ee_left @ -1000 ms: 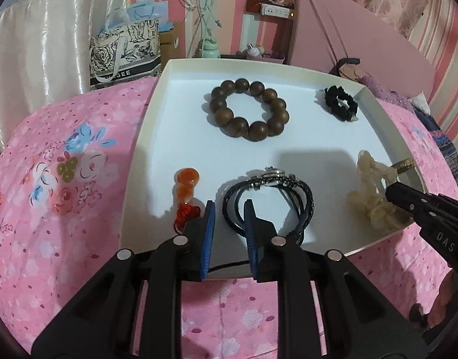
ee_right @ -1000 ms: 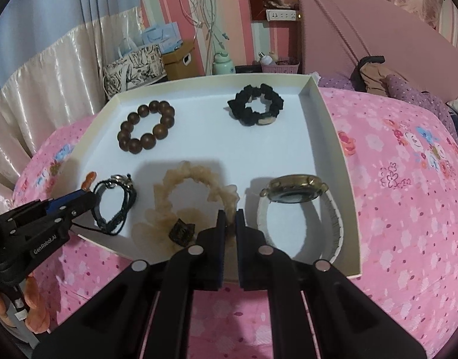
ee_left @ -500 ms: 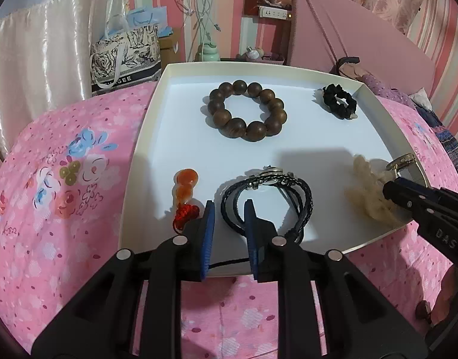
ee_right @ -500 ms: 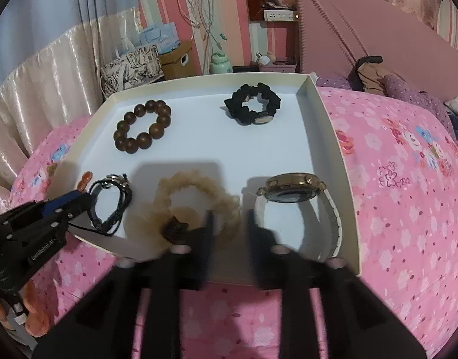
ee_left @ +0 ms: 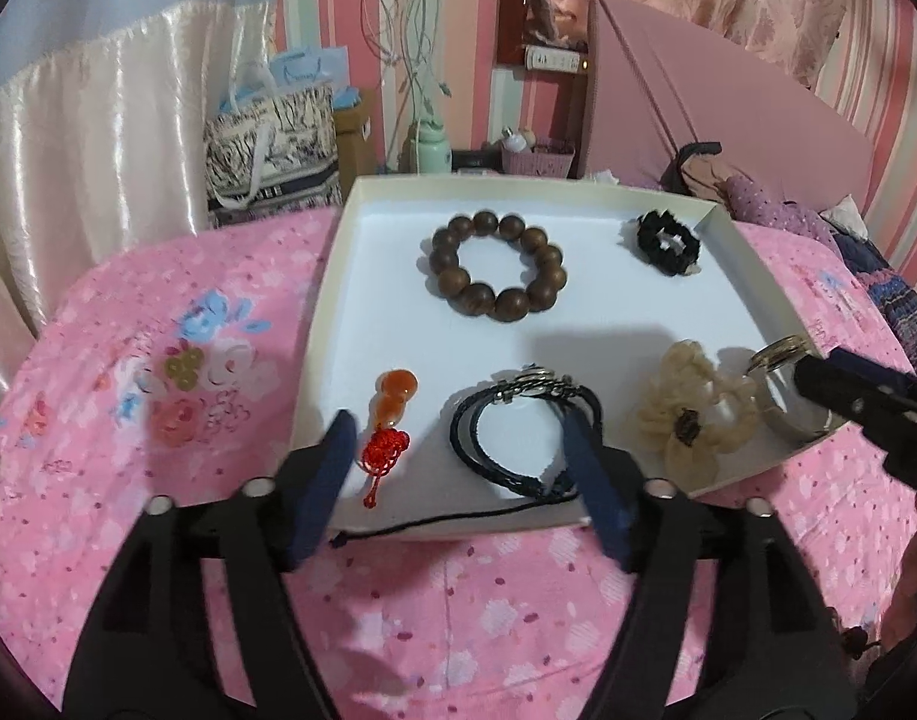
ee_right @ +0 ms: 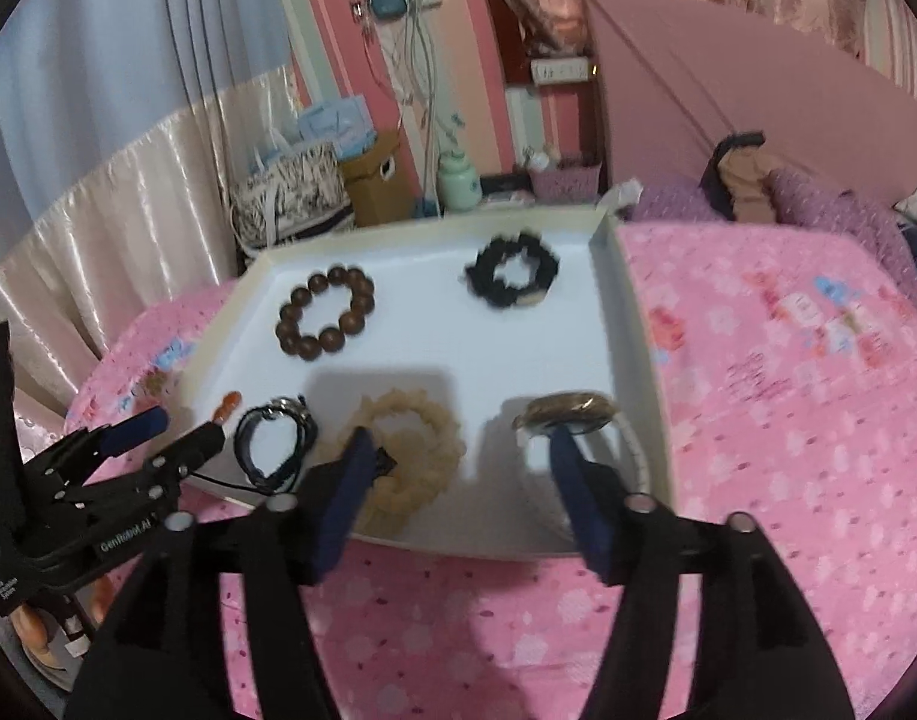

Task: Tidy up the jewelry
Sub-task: 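Carry bracelets and scrunchie into the white tray and open both tools, then move both tools back toward the red charm and brown pendant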

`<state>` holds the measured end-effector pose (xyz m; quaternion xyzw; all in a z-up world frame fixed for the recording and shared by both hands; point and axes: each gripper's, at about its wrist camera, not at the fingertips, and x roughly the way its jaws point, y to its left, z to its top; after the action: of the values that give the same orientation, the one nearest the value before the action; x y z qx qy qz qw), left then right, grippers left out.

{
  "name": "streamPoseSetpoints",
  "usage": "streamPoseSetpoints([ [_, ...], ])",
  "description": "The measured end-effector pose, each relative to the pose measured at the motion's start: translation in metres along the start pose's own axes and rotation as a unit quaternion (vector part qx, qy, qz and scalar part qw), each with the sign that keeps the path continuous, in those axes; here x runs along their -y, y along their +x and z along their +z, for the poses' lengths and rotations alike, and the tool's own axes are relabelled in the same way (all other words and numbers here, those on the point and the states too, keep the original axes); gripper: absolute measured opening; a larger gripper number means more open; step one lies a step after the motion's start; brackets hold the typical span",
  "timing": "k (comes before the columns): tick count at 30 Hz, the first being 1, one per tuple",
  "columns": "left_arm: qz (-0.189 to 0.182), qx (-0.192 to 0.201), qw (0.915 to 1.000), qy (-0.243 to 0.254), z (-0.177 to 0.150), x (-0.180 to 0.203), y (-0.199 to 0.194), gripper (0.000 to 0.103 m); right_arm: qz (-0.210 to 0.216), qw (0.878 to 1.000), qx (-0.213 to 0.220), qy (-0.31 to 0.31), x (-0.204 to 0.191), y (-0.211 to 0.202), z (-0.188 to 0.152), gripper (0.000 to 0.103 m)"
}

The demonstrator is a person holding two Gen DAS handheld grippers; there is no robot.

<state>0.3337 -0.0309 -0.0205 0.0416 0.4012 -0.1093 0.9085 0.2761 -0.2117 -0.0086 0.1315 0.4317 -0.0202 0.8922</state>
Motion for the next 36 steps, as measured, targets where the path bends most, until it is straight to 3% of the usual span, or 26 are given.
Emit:
streamPoseSetpoints([
  [2,0.006,0.009,0.9998,0.013,-0.001,0.005,-0.011,0.081,-0.009,1.000,0.013,-0.007,0.001,-0.016,0.002,0.069],
  [5,0.012,0.014,0.9996,0.022,-0.004,0.008,-0.026,0.092,-0.029,0.999,0.020,-0.006,0.009,-0.035,-0.001,0.087],
  [10,0.019,0.016,0.9996,0.016,-0.013,0.007,-0.054,0.100,-0.056,0.998,0.029,0.011,0.027,-0.060,-0.013,0.090],
  [18,0.010,0.003,0.9999,-0.006,-0.046,0.009,-0.084,0.100,-0.078,0.996,0.019,0.039,0.052,-0.086,-0.053,0.092],
  [25,0.005,-0.018,0.9998,0.012,-0.091,0.028,-0.098,0.100,-0.114,0.993,0.009,0.004,0.054,-0.095,-0.100,0.092],
  [36,-0.024,-0.049,0.9984,0.012,-0.148,0.051,-0.098,0.100,-0.124,0.992,-0.009,-0.024,0.056,-0.098,-0.152,0.092],
])
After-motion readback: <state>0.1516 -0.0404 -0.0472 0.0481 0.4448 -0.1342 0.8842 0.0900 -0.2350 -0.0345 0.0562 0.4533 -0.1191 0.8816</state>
